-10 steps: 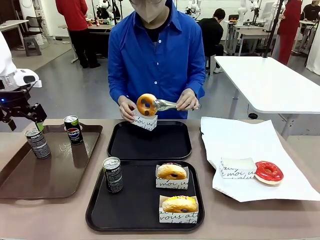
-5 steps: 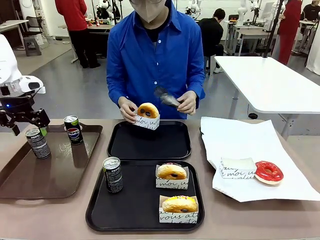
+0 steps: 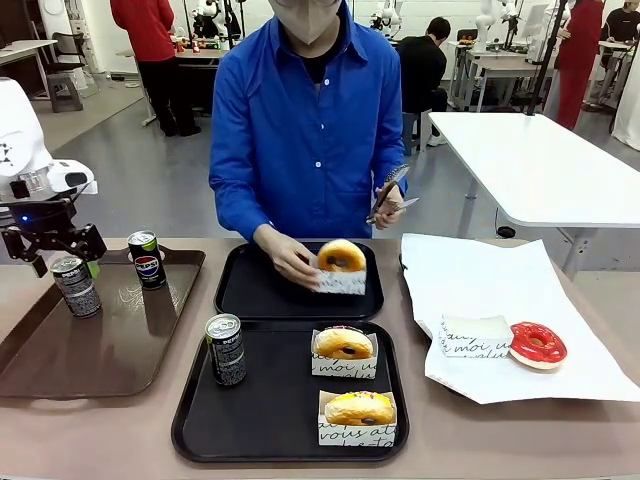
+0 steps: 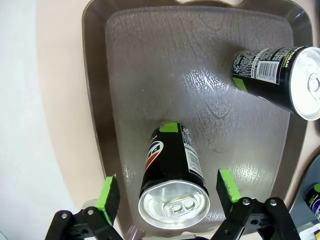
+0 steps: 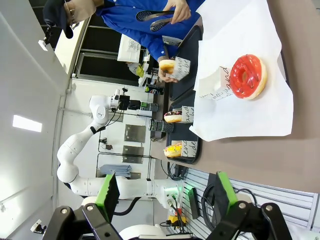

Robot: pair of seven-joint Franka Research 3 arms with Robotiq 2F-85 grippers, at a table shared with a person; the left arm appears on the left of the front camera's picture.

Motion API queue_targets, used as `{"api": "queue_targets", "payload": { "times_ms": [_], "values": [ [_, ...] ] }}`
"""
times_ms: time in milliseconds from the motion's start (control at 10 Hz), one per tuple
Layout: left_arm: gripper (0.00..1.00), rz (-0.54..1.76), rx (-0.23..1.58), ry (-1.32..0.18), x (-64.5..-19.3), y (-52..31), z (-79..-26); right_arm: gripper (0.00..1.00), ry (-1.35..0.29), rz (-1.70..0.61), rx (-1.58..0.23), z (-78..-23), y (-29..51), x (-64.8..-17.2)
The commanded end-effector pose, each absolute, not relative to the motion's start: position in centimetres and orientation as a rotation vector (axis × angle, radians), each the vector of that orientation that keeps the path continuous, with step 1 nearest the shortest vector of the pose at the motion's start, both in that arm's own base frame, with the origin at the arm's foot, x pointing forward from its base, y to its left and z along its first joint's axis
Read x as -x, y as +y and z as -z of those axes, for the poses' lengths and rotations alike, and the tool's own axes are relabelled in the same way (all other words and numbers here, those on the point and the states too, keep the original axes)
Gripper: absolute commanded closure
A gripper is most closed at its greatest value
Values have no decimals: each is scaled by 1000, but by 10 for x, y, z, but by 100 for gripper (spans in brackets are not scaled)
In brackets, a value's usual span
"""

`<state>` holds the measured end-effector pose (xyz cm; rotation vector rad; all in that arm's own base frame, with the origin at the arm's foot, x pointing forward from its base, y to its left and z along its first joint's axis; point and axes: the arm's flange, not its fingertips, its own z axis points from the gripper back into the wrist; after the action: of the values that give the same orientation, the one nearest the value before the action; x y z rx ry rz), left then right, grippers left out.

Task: Set up donuts and drinks on trays.
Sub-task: Pick up one Pepsi coke from the Handle tray and place it on the Flat Tray without a Pepsi coke.

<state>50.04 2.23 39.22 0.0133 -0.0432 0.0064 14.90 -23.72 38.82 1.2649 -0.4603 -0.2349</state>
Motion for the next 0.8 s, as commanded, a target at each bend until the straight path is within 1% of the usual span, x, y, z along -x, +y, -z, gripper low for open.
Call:
{"api": "queue_targets", "payload": {
  "times_ms": [0, 400, 500, 600, 700],
  "values": [
    [0, -20, 14, -50, -504, 19, -388, 0, -483, 223, -1272, -389, -237, -150],
    [0, -26, 26, -31, -504, 21, -377, 0, -483, 223, -1272, -389, -237, -150],
    [20, -46, 26, -10, -505, 21, -376, 0, -483, 223, -1272, -389, -237, -150],
    [55, -50, 28, -8, -505, 21, -377, 0, -483, 223, -1272, -389, -237, -150],
    [77, -54, 32, -9, -505, 21, -379, 0, -483, 223, -1272, -389, -237, -150]
  ]
}}
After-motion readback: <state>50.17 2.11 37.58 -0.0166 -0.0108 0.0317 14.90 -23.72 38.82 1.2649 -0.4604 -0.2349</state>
